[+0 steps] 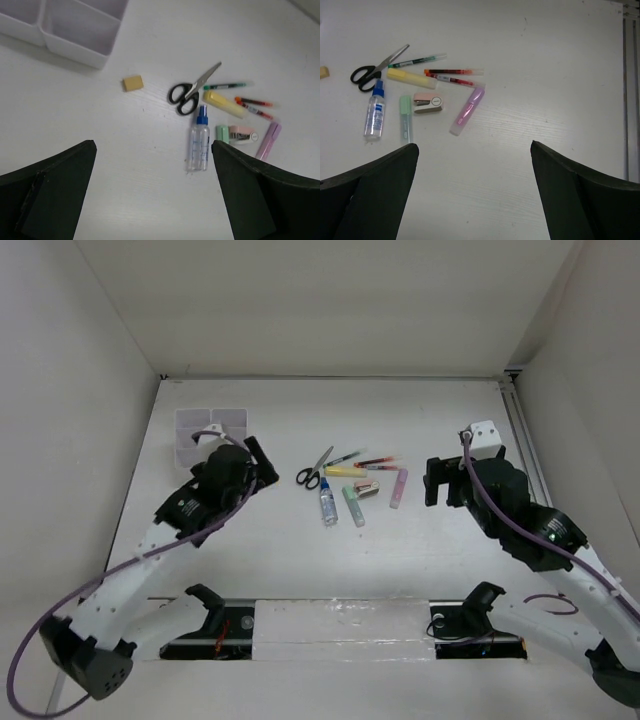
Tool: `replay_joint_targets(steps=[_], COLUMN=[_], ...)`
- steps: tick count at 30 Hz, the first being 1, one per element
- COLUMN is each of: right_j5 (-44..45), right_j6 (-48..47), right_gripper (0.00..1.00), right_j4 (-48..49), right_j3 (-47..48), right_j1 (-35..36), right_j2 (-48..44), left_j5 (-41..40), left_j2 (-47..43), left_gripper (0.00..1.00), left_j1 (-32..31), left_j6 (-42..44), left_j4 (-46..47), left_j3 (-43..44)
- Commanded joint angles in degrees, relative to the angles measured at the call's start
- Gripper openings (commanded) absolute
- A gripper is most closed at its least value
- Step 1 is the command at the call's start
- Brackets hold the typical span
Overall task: Sort the stationery into containers
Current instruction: Pick up the stationery from the center of the board.
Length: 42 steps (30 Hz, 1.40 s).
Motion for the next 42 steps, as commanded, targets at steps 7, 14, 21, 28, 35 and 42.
replay_joint_targets(steps=[7, 14, 21, 28, 35, 42], right_j5=[-4.3, -7.2, -9.1, -9.6, -9.6, -9.6], right_j6=[-0.3, -0.3, -0.3, -0.3, -0.3, -0.3], right_gripper=[1.0, 1.0, 1.0, 1.0, 1.0, 1.0], right_j4=[1.2, 1.2, 1.2, 1.8, 1.2, 1.2], right_j3=[0.5, -1.9, -2.5, -3.0, -2.5, -3.0], right_j1=[-1.6, -1.6, -2.1, -2.1, -2.1, -2.1], right_j2=[-0.8, -2.5, -3.6, -4.7, -5.3, -5.8], left_j5=[4.0, 2.0, 1.3, 0.3, -1.6, -2.3], left_j2=[26.1, 36.8, 39.1, 45.4, 50.3, 53.1], left_gripper=[1.0, 1.0, 1.0, 1.0, 0.9, 0.87], left_j1=[-15.1, -21.3, -22.0, -22.0, -20.1, -19.3], left_j6=[-12.6, -17.4, -18.6, -18.6, -19.7, -19.0], left_j4=[6.2, 6.7, 8.0, 5.6, 5.0, 5.1], left_j3=[3.6, 9.2, 9.9, 13.1, 14.2, 16.9])
